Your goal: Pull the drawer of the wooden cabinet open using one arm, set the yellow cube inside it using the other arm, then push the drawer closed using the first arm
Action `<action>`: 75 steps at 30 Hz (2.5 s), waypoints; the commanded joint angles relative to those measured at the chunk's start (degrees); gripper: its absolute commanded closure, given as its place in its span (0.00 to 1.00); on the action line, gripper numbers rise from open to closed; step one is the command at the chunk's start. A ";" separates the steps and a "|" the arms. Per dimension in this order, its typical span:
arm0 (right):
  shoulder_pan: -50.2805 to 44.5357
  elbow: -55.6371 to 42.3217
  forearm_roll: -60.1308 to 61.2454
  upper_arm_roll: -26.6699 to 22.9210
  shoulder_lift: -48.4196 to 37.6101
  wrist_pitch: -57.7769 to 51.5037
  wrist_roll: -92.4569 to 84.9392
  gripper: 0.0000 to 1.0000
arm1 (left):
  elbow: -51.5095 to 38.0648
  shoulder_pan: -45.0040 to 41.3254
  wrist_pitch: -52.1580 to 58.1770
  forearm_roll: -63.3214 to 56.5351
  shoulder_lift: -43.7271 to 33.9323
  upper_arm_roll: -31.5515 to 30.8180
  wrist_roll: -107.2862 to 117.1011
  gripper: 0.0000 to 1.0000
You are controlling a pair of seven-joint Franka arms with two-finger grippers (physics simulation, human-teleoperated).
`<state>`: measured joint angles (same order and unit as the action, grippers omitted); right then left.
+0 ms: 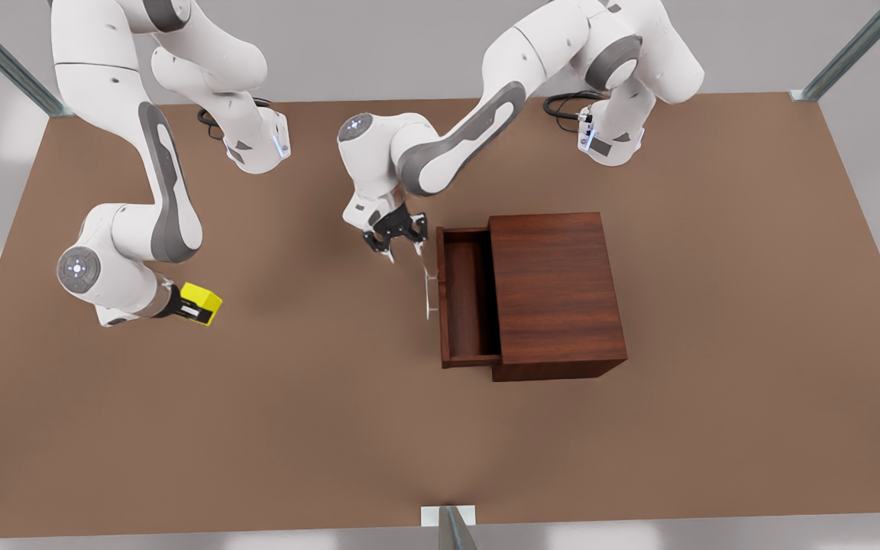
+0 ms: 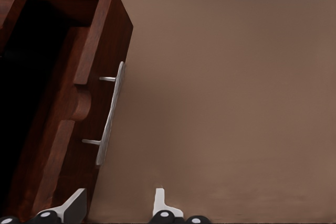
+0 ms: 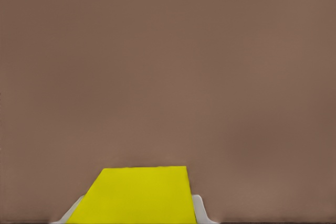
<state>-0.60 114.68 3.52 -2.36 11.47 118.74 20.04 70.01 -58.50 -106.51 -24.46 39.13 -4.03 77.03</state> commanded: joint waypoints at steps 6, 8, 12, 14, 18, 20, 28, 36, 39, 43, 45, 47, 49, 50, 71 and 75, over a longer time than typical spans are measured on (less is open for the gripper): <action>-0.02 -7.18 0.44 7.37 0.13 -12.04 28.72 0.30 | -1.98 7.78 29.07 10.39 -15.04 -1.33 -24.27 0.00; -1.59 -10.08 3.95 10.27 0.39 -12.31 40.85 0.30 | -1.45 21.93 33.73 13.82 -20.23 -1.24 -47.47 0.00; -13.02 -21.15 6.06 10.27 4.69 -14.59 69.68 0.31 | 8.46 50.85 23.29 25.60 -25.76 -1.07 -80.62 0.00; -18.20 -26.60 6.15 10.27 7.95 -14.77 81.45 0.31 | 17.45 54.29 14.92 24.91 -30.79 -0.54 -84.59 0.00; -26.29 -37.77 7.03 10.36 16.21 -14.07 100.89 0.31 | 7.16 59.12 20.37 25.52 -24.54 -0.37 -80.89 0.00; -28.49 -42.95 7.03 10.36 19.55 -13.89 106.69 0.31 | 7.34 59.12 20.46 25.52 -24.63 -0.37 -79.31 0.00; -35.79 -57.99 6.59 6.84 32.12 -11.78 122.34 0.31 | 7.78 59.03 21.25 25.16 -25.16 -0.45 -79.40 0.00; -40.27 -61.42 6.59 5.00 37.04 -10.55 124.10 0.30 | 7.87 58.86 21.34 24.99 -25.07 -0.45 -79.31 0.00; -41.33 -61.42 6.59 4.47 37.92 -10.55 123.92 0.16 | 7.95 58.86 21.43 24.99 -25.07 -0.45 -79.31 0.00; -41.59 -61.42 5.28 4.03 37.75 -10.73 123.57 0.00 | 7.95 58.86 21.43 24.99 -25.07 -0.45 -79.22 0.00; -39.48 -61.42 2.81 3.68 35.47 -15.02 121.47 0.00 | 8.04 58.86 21.43 24.99 -25.16 -0.45 -79.05 0.00; -32.20 -61.42 2.99 3.86 31.25 -21.71 111.98 0.00 | 8.13 58.86 21.43 24.99 -25.16 -0.54 -79.05 0.00; -23.41 -61.33 3.07 3.94 28.17 -28.30 96.61 0.00 | 8.13 58.94 21.25 24.90 -25.07 -0.45 -79.05 0.00; -18.48 -61.24 2.90 3.94 27.20 -31.99 84.75 0.00 | 8.30 59.03 21.25 24.90 -25.16 -0.45 -79.05 0.00; 3.59 -12.72 -6.07 2.19 -2.77 -13.54 -18.73 0.00 | 4.88 17.46 -1.68 26.75 -12.59 -1.51 73.34 1.00; 3.94 -13.60 -6.15 1.66 -2.77 -14.33 -18.90 0.00 | 2.86 12.19 -11.17 26.48 -6.53 -1.24 79.76 1.00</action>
<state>3.35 101.30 -2.56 -0.65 8.75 104.58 34.92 73.20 -45.65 -106.06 2.14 31.68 -5.26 85.29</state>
